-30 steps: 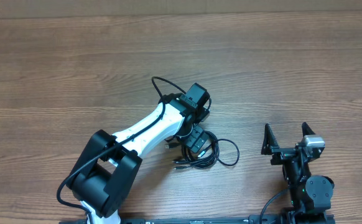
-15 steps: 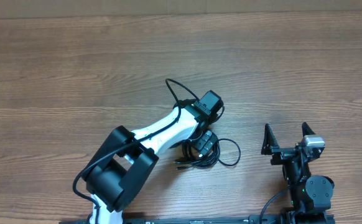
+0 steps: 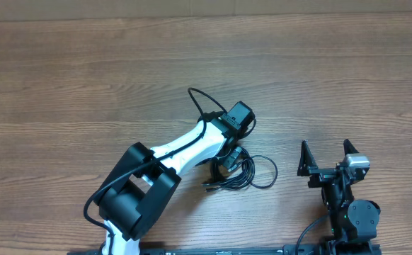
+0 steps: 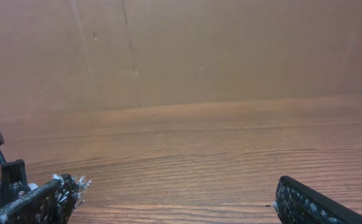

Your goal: Untangle cables

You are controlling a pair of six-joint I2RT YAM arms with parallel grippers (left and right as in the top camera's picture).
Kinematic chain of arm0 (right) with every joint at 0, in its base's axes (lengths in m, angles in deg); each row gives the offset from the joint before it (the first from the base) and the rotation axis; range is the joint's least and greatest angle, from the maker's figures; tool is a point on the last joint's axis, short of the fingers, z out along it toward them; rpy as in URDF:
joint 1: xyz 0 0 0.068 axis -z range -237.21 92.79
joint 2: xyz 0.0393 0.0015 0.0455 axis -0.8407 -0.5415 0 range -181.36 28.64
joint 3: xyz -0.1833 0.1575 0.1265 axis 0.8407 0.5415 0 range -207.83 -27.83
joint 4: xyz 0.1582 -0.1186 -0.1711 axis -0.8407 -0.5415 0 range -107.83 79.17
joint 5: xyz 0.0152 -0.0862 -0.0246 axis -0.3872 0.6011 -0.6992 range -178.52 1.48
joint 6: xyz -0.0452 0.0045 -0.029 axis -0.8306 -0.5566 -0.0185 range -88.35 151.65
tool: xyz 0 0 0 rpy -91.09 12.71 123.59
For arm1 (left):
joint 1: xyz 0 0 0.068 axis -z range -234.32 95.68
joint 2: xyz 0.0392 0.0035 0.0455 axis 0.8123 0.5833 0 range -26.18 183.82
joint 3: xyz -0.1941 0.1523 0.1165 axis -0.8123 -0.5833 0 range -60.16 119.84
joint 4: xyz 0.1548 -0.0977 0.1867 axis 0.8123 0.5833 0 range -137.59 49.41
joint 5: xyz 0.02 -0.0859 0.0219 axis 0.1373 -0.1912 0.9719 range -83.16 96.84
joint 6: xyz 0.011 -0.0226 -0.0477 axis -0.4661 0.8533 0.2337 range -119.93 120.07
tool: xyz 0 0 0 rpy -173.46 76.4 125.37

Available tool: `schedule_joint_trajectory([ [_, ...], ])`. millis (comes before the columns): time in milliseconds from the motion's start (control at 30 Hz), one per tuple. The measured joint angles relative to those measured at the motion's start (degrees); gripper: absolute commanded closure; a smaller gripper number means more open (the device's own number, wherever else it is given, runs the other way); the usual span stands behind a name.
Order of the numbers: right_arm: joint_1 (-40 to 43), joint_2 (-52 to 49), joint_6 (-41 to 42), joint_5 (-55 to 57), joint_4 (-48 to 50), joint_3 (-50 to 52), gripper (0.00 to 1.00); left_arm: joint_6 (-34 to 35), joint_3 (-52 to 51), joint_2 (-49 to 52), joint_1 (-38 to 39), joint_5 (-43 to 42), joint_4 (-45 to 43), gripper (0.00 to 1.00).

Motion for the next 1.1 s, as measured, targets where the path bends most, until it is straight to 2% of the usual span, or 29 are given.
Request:
schedule_joint_trajectory([
  [167,0.00,0.00,0.00,0.00,0.00,0.00,0.00,-0.50,0.31,0.09,-0.02,0.00,0.85,0.96],
  [433,0.00,0.02,0.00,0.00,0.00,0.00,0.00,-3.96,9.07,2.08,-0.02,1.25,12.00,0.96],
  [633,0.00,0.02,0.02,0.00,0.00,0.00,0.00,-7.93,17.64,-0.17,-0.02,3.13,12.35,0.96],
  [767,0.00,0.02,0.00,0.02,0.00,0.00,0.00,-12.09,21.70,-5.44,0.11,5.01,11.76,0.96],
  [1100,0.00,0.02,0.11,0.00,0.50,0.00,0.00,-19.02,22.93,-10.27,4.09,13.05,12.37,0.96],
])
